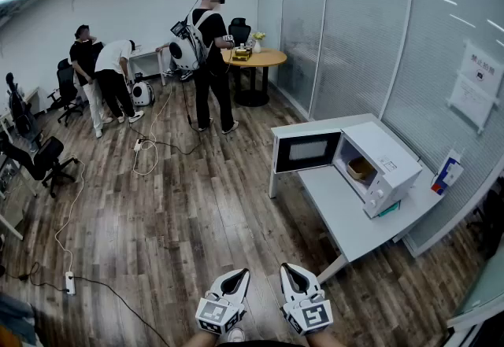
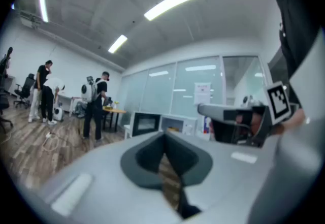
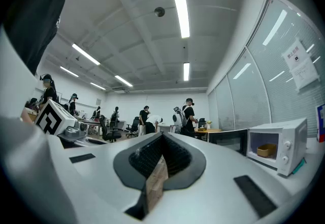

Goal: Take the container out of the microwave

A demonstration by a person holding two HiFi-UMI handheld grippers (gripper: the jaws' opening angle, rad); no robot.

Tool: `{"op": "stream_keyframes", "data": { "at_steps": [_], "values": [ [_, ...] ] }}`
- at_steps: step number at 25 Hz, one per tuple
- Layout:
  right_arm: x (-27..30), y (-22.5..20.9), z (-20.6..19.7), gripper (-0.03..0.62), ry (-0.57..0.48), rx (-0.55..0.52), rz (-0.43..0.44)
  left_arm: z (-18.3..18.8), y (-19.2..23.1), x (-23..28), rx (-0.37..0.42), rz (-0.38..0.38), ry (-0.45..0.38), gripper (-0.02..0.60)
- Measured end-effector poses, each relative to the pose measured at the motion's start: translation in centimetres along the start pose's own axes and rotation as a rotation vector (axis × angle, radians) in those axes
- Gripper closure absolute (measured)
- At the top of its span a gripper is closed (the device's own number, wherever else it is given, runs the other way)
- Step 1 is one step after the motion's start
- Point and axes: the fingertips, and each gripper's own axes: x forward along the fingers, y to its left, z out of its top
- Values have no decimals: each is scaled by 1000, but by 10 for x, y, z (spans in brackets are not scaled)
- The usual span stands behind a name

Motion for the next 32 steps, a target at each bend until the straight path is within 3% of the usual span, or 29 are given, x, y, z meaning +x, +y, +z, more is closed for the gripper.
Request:
{"op": "stream_keyframes", "data": {
  "at_steps": [10, 16, 23, 29, 32],
  "values": [
    [6, 14, 15, 595, -29, -25, 2, 15, 14, -12, 30, -14, -36, 577],
    [10, 27, 25, 595, -102, 38, 16, 15, 27, -20, 39, -29, -33, 577],
    [28, 48, 31, 595, -93, 14, 31, 24, 51, -31, 52, -56, -48, 577],
    [45, 48, 30, 595, -83, 14, 69, 27, 64, -24, 38, -35, -49, 577],
    [58, 40, 25, 595, -77, 28, 86, 26, 71, -10, 73, -19, -49, 577]
  ]
}}
